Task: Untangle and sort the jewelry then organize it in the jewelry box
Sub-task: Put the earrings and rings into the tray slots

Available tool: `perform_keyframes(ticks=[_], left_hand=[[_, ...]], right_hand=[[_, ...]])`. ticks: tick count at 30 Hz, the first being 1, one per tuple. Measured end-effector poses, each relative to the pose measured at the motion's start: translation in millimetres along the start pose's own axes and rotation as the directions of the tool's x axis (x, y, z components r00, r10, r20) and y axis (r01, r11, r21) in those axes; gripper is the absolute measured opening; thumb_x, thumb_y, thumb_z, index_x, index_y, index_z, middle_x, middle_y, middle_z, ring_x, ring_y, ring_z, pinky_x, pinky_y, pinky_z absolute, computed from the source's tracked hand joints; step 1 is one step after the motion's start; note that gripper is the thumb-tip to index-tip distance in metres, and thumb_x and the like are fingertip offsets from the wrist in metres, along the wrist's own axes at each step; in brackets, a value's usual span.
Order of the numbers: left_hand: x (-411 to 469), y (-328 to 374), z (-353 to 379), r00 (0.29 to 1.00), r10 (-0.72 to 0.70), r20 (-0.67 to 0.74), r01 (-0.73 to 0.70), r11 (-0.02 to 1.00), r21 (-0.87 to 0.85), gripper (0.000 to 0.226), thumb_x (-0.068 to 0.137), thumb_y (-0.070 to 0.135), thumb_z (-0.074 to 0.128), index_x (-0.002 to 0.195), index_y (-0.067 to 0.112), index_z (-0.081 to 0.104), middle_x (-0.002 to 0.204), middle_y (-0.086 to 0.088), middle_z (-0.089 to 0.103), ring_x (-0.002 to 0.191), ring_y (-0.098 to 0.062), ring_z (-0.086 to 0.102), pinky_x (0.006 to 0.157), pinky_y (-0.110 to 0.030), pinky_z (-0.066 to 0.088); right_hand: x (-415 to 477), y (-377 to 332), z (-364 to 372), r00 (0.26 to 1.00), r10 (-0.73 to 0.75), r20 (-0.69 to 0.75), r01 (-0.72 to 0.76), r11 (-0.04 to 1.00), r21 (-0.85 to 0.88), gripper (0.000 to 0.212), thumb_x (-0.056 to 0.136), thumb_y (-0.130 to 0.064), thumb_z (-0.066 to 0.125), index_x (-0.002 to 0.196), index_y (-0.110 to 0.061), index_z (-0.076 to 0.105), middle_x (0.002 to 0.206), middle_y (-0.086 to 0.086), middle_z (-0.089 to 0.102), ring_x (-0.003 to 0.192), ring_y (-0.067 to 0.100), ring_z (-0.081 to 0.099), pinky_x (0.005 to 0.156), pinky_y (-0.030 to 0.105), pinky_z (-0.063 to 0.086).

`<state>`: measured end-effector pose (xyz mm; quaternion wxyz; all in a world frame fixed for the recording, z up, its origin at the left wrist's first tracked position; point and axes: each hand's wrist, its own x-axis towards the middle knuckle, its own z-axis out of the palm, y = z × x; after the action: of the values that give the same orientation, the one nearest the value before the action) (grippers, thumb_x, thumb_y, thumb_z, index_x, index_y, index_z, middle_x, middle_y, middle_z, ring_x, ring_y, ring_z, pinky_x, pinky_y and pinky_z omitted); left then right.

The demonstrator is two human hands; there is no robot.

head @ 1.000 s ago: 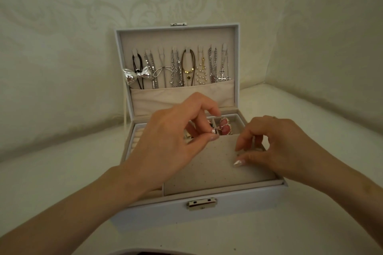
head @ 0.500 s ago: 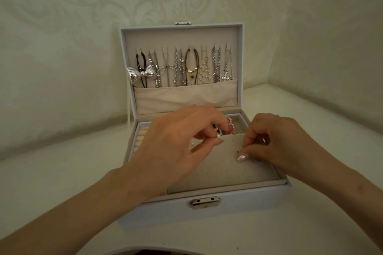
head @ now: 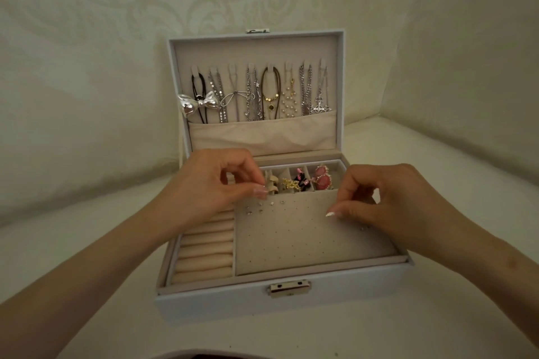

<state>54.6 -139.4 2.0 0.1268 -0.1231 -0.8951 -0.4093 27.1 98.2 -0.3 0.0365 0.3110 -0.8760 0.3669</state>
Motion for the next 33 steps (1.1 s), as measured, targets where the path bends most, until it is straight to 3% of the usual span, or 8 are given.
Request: perform_keyframes(ticks=[4,9,12,16,18,23,30,33], left_hand=[[3,-4,4,0.997,0.062,0.043,-0.064,0.996,0.067,0.014,0.067,0.025,0.078,0.066,0.032,0.067,0.069,0.02,0.063,0.071,-0.002,0.053,0.062,-0.011,0.038],[6,-12,11,0.989,0.119,0.085,-0.128,0.985,0.115,0.009,0.064,0.038,0.076,0.067,0.034,0.069,0.072,0.016,0.064,0.077,-0.007,0.054,0.072,-0.025,0.045],[6,-14,11,0.985,0.148,0.094,-0.16,0.977,0.14,0.014,0.064,0.047,0.071,0.068,0.034,0.069,0.074,0.016,0.063,0.078,-0.006,0.055,0.072,-0.027,0.047],[14,-8,15,0.982,0.156,0.102,-0.169,0.977,0.128,0.013,0.069,0.029,0.081,0.068,0.032,0.068,0.073,0.016,0.063,0.075,-0.003,0.056,0.069,-0.019,0.045],[20,-4,21,0.983,0.153,0.104,-0.166,0.976,0.141,0.012,0.07,0.022,0.081,0.068,0.027,0.07,0.071,0.014,0.064,0.073,-0.005,0.058,0.072,-0.028,0.049],[29,-3,26,0.977,0.142,0.157,-0.167,0.973,0.161,0.011,0.07,0.027,0.08,0.07,0.027,0.07,0.074,0.012,0.065,0.072,-0.004,0.059,0.074,-0.04,0.051],[32,-3,28,0.976,0.135,0.173,-0.158,0.979,0.129,0.011,0.07,0.031,0.08,0.071,0.027,0.07,0.074,0.012,0.066,0.071,-0.004,0.059,0.074,-0.039,0.051],[33,-3,28,0.976,0.107,0.19,-0.125,0.989,0.085,0.01,0.071,0.024,0.081,0.071,0.025,0.071,0.074,0.009,0.068,0.07,-0.004,0.06,0.073,-0.035,0.051]], right_hand=[[-1,-6,1,1.0,0.002,0.03,-0.005,0.996,0.084,0.022,0.066,-0.019,0.083,0.059,-0.028,0.064,0.063,-0.02,0.063,0.062,-0.003,0.055,0.059,0.007,0.04],[4,-6,-1,0.998,0.057,-0.011,-0.052,0.963,0.266,0.022,0.063,-0.004,0.082,0.061,-0.022,0.07,0.066,-0.008,0.07,0.061,0.009,0.065,0.062,0.017,0.052],[9,-5,-2,0.997,0.079,-0.003,-0.072,0.929,0.364,0.022,0.063,0.003,0.081,0.065,-0.016,0.07,0.066,0.0,0.071,0.062,0.009,0.067,0.061,0.015,0.052],[16,-4,-1,0.997,0.071,0.026,-0.075,0.895,0.439,0.024,0.064,0.012,0.076,0.07,-0.01,0.069,0.068,0.004,0.071,0.061,0.01,0.067,0.059,0.015,0.051],[18,-3,-1,0.997,0.075,0.032,-0.082,0.883,0.463,0.026,0.064,0.015,0.075,0.072,-0.008,0.069,0.068,0.007,0.071,0.061,0.011,0.066,0.059,0.016,0.052],[19,-1,1,0.99,0.124,0.071,-0.143,0.851,0.506,0.024,0.066,0.017,0.072,0.077,-0.004,0.068,0.069,0.017,0.068,0.058,0.017,0.065,0.059,0.027,0.058],[19,0,2,0.987,0.144,0.075,-0.161,0.82,0.549,0.02,0.073,0.016,0.067,0.079,-0.003,0.066,0.07,0.018,0.067,0.061,0.023,0.066,0.06,0.031,0.059],[18,1,3,0.987,0.141,0.071,-0.157,0.824,0.545,0.021,0.072,0.016,0.069,0.08,-0.004,0.065,0.068,0.017,0.067,0.061,0.023,0.066,0.06,0.03,0.059]])
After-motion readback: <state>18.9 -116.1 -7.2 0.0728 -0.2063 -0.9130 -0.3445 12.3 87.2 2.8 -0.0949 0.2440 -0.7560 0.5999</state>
